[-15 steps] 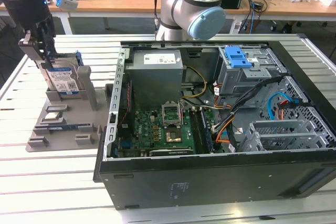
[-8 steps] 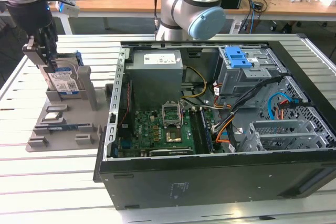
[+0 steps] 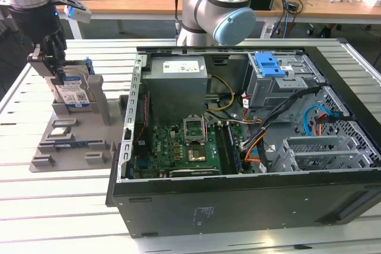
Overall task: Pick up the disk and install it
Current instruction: 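Pick up the disk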
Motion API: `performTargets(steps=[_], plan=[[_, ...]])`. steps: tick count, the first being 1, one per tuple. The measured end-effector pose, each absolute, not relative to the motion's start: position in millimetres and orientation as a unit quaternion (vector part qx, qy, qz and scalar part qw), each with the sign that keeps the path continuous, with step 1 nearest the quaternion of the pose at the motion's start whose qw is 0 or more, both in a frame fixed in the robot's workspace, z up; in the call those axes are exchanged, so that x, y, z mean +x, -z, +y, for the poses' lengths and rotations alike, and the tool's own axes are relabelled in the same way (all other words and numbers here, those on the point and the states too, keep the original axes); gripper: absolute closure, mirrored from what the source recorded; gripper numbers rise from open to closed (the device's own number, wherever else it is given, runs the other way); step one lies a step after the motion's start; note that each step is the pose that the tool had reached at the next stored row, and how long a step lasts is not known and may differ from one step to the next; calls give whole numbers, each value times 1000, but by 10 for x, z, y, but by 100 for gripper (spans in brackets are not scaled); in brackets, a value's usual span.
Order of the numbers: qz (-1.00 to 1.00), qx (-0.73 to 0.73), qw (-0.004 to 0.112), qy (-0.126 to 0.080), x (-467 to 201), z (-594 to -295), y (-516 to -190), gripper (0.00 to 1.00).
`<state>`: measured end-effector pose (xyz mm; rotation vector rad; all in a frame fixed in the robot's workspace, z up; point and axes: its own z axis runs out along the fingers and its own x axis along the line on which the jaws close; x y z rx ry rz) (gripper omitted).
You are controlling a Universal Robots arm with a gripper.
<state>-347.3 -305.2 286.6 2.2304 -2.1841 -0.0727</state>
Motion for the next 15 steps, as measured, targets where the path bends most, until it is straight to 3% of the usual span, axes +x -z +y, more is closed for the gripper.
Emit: performTargets(steps=[2, 5, 15], plan=[[-699, 714, 10, 23, -3473, -3052, -2865, 47], [-699, 714, 9, 23, -3473, -3052, -2864, 63], [-699, 714, 10, 23, -3473, -3052, -2858, 63]])
